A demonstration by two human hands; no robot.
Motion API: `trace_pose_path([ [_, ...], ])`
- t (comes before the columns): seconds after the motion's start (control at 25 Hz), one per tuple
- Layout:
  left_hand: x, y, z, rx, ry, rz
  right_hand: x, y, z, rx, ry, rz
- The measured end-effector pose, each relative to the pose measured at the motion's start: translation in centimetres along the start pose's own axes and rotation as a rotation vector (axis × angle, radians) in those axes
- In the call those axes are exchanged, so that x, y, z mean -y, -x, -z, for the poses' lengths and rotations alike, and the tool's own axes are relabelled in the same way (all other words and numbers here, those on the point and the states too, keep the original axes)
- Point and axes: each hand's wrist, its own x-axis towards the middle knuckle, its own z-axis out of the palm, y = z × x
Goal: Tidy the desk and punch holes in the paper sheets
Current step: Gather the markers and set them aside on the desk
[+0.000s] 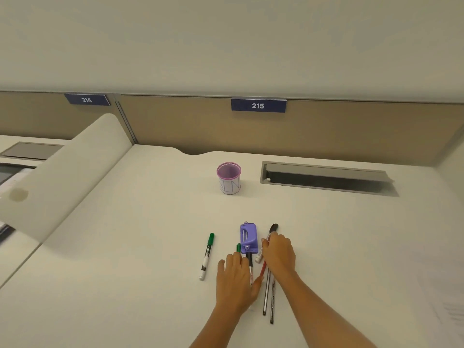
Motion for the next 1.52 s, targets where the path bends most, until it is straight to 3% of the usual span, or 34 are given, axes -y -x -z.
trace_pose_path([
  [0.12,-0.4,-0.8,0.7,0.158,-0.052,0.009,0.5,-1.3,0.1,0.079,0.031,-0.096],
  [0.4,-1.1,-2.1,0.9,0.224,-0.046,0.024,0.9,-2.4,0.2,0.110,-0.048,-0.203],
  [0.64,1.5,-2.0,1.8,0.037,0.169,0.151,1.2,-3.0,0.3,0.124,-0.061,-0.242],
  [0.84,8.1,-3.2,2.6,-0.045,0.332,0.418,1.7,-3.1,-0.2,0.169,0.038,-0.168],
  [1.12,11.4,-4.2,1.9,0.032,0.452,0.525,3.5,-1.7,1.7,0.012,-0.279,-0.219],
  [1.36,11.5,-4.2,1.7,0.070,0.452,0.562,9.5,2.4,-2.1,0.389,-0.257,-0.073],
  [1.52,11.8,-4.0,1.4,0.087,0.510,0.588,10.8,2.7,-5.0,0.440,-0.206,-0.059],
])
